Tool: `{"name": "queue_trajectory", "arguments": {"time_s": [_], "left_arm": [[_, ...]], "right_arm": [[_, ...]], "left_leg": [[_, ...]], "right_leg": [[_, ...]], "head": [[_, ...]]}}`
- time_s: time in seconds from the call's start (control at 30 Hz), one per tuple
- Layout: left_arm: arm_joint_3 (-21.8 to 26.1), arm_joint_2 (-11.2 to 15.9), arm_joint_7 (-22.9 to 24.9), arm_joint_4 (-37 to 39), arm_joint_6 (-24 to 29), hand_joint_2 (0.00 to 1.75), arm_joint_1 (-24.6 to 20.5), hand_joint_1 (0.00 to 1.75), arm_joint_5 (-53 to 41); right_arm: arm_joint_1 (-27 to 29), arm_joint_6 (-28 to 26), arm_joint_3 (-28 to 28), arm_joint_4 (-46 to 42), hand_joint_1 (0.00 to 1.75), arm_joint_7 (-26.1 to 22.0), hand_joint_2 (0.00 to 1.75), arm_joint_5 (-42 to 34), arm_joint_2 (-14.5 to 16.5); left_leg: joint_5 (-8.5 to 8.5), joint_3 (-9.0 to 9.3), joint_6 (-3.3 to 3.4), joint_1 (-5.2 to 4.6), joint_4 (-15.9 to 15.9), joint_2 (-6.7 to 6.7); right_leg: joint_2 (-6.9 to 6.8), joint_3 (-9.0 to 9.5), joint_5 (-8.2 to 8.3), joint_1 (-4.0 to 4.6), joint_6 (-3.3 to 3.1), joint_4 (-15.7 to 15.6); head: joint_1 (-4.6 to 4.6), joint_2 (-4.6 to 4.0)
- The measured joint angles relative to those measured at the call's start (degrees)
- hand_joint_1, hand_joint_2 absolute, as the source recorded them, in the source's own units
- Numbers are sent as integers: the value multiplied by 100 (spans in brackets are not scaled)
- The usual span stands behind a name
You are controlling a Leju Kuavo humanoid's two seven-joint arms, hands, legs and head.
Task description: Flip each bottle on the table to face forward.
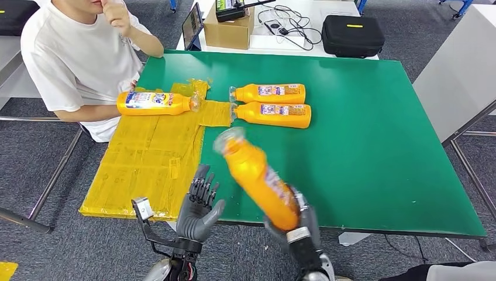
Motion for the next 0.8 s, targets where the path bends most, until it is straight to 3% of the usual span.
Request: {"name": "queue_trajectory", "arguments": {"time_s": [0.23,0.47,0.8], "left_arm": [[-22,-28,-113,190,-189,175,-51,0,-223],[-128,-13,-454,312,-743,175,-99,0,-627],[-140,-12,-664,483,-987,175,-118,0,-890]], "right_arm": [[-110,74,659,37,175,99,175,320,-159],[-448,724,1175,111,175,595,175,813,-302],[-691,1009,1427,228,175,773,175,901,-430]], "left_leg": [[0,-3,0,0,0,0],[1,-4,1,1,0,0],[1,-8,1,0,0,-1]], "right_leg": [[0,-3,0,1,0,0],[0,-4,1,1,0,1],[-1,-6,1,0,0,0]], "head": [[1,0],[0,0],[-1,0]]}}
